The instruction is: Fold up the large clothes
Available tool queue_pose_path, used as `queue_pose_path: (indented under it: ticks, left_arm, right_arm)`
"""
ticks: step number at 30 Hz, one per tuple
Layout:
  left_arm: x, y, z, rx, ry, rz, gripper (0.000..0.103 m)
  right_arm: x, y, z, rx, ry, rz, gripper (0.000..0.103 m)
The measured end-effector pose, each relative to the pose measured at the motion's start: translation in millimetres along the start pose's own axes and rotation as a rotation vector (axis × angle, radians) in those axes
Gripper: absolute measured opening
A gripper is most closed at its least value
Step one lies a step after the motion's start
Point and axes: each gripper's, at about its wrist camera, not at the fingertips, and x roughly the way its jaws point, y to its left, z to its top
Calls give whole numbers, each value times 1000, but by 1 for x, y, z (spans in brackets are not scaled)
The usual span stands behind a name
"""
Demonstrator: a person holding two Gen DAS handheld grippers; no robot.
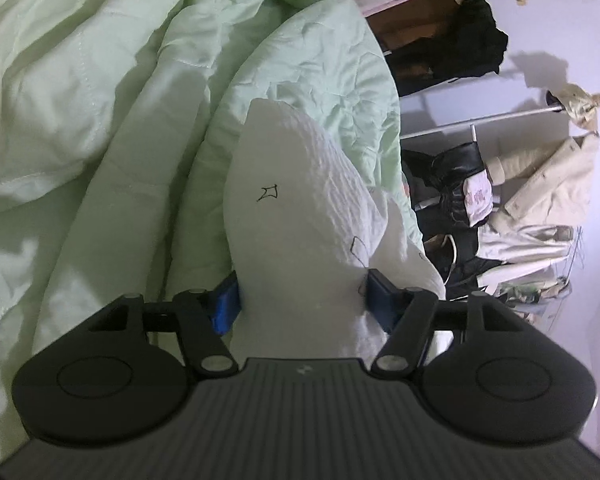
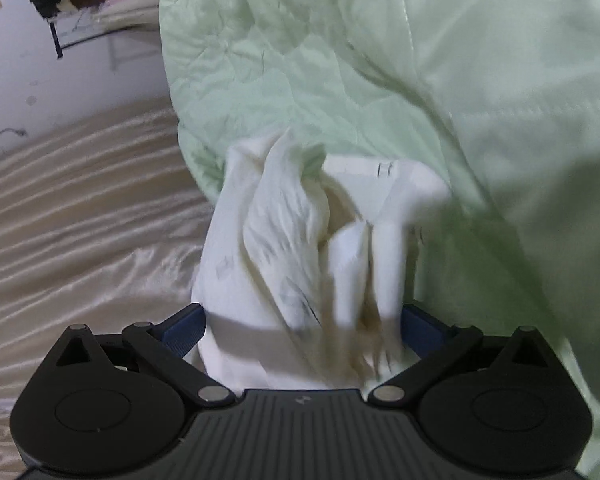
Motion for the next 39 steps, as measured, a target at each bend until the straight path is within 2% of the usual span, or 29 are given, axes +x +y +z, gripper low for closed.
queue_pose_path:
  ticks: [4, 6, 7, 8, 10, 12, 15, 17, 19, 21, 24, 26, 29, 31, 32, 34, 36, 37, 39]
  left_arm:
    - [5, 14, 4, -72, 16, -40, 66]
    - [7, 16, 3, -80, 16, -46, 63]
    - [7, 14, 2, -70, 11, -41, 61]
    - [5, 7, 2, -43, -1, -30, 54]
    - [0, -10, 1, 17, -25, -7, 51]
    - [-6, -34, -2, 94, -42, 4, 48]
    - [-9, -82, -12, 214, -40, -15, 48]
    - [-5, -117, -21, 294, -22, -46, 48]
    - [2, -147, -28, 352, 6, -74, 48]
    - [26, -194, -40, 435, 78, -116, 48]
    - [75, -256, -63, 562, 192, -134, 48]
    - [112, -294, -82, 662, 252, -136, 48]
    - [161, -333, -106, 764, 305, -143, 48]
    - [223, -354, -126, 780, 377, -157, 48]
    - [242, -354, -132, 773, 404, -136, 48]
    - [281, -352, -143, 762, 458, -87, 48]
    - [316, -343, -160, 804, 495, -1, 48]
    - [331, -338, -168, 825, 509, 31, 48]
    - [338, -330, -175, 813, 510, 24, 49]
  right_arm:
    - [19, -2, 6, 2, -14, -29, 103]
    - [32, 2, 9, -37, -32, -50, 101]
    - [36, 7, 10, -69, -36, -66, 87]
    - [36, 11, 10, -101, -40, -77, 57]
    - [29, 26, 1, -242, -67, -62, 36]
    - [19, 44, -12, -391, -85, -60, 30]
    - [-14, 74, -38, -631, -160, -23, 28]
    - [-46, 91, -50, -717, -223, 23, 28]
    - [-72, 105, -55, -754, -282, 57, 28]
    - [-119, 117, -59, -795, -372, 90, 28]
    - [-191, 122, -58, -822, -513, 78, 28]
    - [-223, 123, -51, -821, -588, 48, 28]
    - [-282, 119, -28, -816, -718, -9, 28]
    - [-317, 110, 0, -761, -775, -18, 28]
    - [-331, 103, 17, -741, -789, -24, 28]
    - [-350, 89, 50, -689, -799, -69, 29]
    - [-364, 66, 92, -596, -767, -175, 35]
    - [-367, 56, 106, -556, -746, -216, 42]
    - [-373, 37, 124, -506, -711, -238, 54]
